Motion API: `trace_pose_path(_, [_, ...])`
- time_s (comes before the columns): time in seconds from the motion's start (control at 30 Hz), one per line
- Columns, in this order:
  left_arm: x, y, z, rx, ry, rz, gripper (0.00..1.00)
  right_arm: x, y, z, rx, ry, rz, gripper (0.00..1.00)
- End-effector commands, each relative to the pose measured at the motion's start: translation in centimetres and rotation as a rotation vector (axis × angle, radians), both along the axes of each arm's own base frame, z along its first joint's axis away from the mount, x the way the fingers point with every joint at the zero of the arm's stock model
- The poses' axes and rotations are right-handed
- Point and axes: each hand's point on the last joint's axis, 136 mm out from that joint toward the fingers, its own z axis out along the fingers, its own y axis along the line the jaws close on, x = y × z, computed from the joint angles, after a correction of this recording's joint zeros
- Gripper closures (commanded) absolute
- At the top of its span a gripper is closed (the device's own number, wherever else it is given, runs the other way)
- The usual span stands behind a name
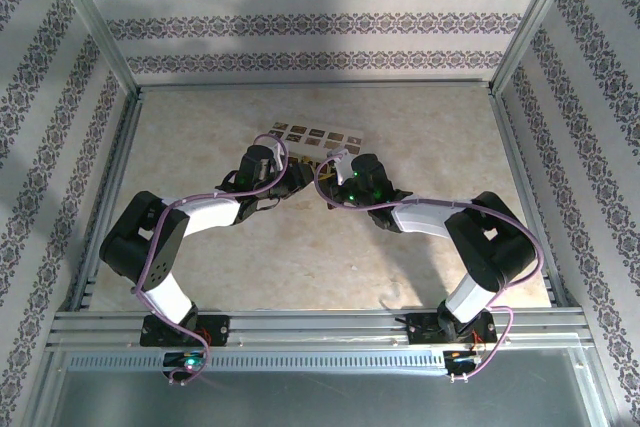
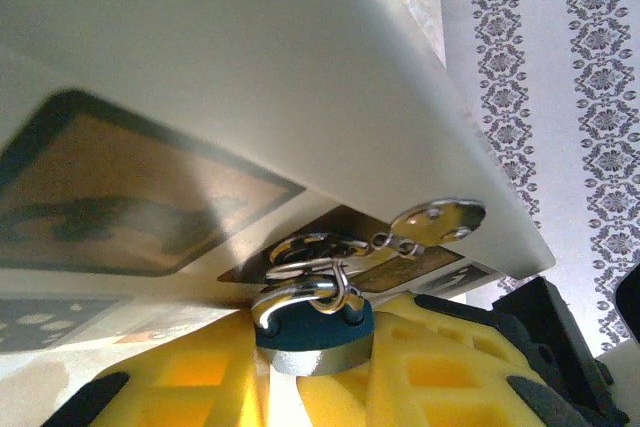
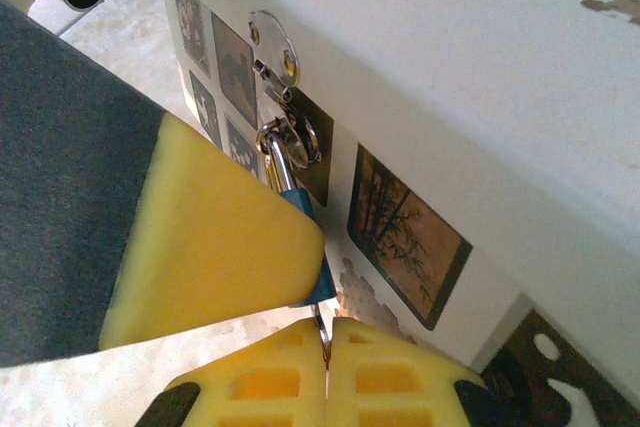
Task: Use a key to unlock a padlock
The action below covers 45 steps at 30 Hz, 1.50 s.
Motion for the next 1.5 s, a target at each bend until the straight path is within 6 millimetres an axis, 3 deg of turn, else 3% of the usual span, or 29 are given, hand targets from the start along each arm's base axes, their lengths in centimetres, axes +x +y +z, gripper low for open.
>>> trace_pose_path(0.0, [-1.6, -1.7, 0.3, -0.046, 0.004, -0.084, 0.74, 1.2, 2.2, 5.2, 0.138, -0.145, 0.043, 1.0])
trace_pose_path(0.27, [-1.4, -1.6, -1.3, -0.034, 0.024, -0.073, 0.74, 1.1, 2.0, 2.3, 0.107, -0.092, 0.034, 1.0])
trace_pose_path(0.43, [-1.2, -1.4, -2.1, -0.026, 0.023, -0.057, 0.73, 0.8, 1.6, -0.5, 0.088, -0.031, 0.026, 1.0])
trace_pose_path(0.73, [-0.7, 0.1, -3.4, -0.024, -0.007, 0.02, 0.57, 0.2, 0.9, -4.2, 0.134, 0.083, -0.012, 1.0])
trace_pose_path(1.1, [-1.1, 2.4, -2.9, 0.016, -0.049, 0.069, 0.42, 0.3, 0.1, -5.7, 0.158, 0.123, -0.046, 1.0])
trace_pose_path(1.47, [-1.4, 5.3, 0.3, 0.117, -0.176, 0.102, 0.32, 0.0, 0.1, -6.4, 0.155, 0.142, -0.041, 1.0])
